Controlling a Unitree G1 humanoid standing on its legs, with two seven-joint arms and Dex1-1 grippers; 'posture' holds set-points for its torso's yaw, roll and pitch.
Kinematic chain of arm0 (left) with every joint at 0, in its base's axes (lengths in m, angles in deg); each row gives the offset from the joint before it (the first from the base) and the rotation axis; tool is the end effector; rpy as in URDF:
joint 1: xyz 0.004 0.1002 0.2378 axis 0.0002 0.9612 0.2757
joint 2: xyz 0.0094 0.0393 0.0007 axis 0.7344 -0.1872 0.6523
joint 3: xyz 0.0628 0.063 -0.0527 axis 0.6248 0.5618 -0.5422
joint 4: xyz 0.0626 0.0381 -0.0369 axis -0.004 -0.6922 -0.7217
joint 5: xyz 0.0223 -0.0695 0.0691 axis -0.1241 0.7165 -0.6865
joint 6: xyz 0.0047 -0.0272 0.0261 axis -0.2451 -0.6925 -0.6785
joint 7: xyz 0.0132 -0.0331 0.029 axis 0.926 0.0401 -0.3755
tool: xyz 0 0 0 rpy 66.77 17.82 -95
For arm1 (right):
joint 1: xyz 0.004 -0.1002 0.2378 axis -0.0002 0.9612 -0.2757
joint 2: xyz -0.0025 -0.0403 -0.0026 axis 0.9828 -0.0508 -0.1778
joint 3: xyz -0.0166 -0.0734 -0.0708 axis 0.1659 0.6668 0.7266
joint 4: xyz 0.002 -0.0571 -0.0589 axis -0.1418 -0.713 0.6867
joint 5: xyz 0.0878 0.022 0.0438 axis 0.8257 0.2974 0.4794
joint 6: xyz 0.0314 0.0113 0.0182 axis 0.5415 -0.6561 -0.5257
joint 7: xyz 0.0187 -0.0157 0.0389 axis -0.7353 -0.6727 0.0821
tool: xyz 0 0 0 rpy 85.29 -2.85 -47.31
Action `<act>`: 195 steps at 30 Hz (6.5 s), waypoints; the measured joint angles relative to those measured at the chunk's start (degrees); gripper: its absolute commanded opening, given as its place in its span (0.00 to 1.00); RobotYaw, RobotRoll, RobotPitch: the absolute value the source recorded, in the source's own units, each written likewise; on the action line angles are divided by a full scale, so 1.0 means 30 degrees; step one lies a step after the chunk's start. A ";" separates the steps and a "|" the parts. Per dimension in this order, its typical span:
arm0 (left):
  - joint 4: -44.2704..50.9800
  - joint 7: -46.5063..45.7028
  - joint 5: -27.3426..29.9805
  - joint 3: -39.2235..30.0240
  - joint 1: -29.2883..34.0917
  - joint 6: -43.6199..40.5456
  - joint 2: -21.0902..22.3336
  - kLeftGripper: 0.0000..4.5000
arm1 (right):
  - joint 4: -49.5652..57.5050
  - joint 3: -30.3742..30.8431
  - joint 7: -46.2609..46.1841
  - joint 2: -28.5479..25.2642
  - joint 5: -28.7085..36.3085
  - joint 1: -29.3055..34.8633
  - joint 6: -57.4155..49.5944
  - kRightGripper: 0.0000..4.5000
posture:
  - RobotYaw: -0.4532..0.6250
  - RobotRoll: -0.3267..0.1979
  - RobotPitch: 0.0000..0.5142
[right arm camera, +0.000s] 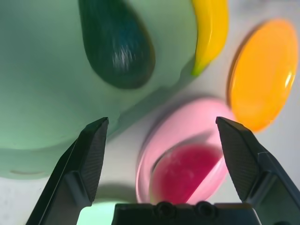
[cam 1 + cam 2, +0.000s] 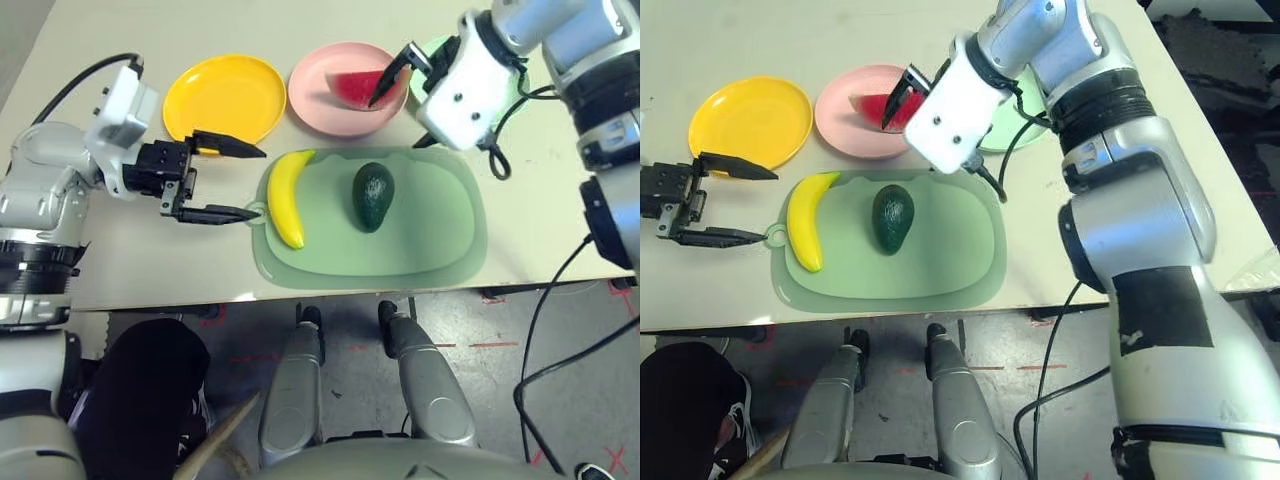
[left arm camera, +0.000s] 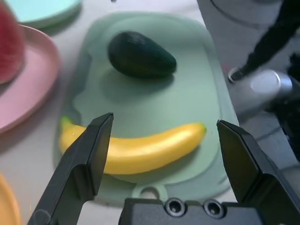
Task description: Place the fruits into color-matched plates.
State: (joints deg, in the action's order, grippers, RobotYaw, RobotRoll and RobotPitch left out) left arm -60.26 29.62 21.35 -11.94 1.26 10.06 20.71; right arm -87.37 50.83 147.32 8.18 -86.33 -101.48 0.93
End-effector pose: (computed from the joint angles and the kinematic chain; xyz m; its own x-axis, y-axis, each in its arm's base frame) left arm 0.2796 0.2933 0.2643 0.1154 -0.9176 -0.3804 0.9107 -0.0552 0.4094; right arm 0.3103 -0.1071 0.3724 0.2311 0.5515 -0.8015 -0.0647 -0.8133 -0.5782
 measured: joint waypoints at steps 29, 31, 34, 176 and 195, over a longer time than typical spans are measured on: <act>-0.0249 0.0000 0.0442 0.1392 -0.0693 0.1158 0.0730 1.00 | 0.2582 0.2168 0.0070 0.1124 0.0662 0.1525 -0.3220 0.99 | 0.34 0.62 0.76; -0.0249 0.0000 0.0441 0.1393 -0.0708 0.1164 0.0730 1.00 | 0.2580 0.2168 0.0070 0.1229 0.0656 0.1525 -0.3264 0.99 | 0.34 0.62 0.76; -0.0249 0.0000 0.0441 0.1392 -0.0709 0.1164 0.0731 1.00 | 0.2521 0.2167 0.0069 0.1471 0.0600 0.1531 -0.3324 0.99 | 0.35 0.62 0.76; -0.6395 0.0019 -0.3343 1.2267 -1.0867 1.6545 0.0258 1.00 | 1.8531 -1.2972 -0.8869 -0.0274 0.7675 1.8576 -2.8764 0.99 | 0.35 0.62 0.79; -0.8860 0.0035 -0.3859 1.6058 -1.2689 2.0106 -0.2047 1.00 | 1.9154 -1.2098 -0.9394 0.0571 0.6724 2.3748 -1.9658 0.99 | 0.32 0.62 0.79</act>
State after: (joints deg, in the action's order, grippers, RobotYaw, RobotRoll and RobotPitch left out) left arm -86.84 29.73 9.77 36.23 -36.81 70.38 14.57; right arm -29.91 14.53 119.14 9.89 -66.16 -30.24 -58.04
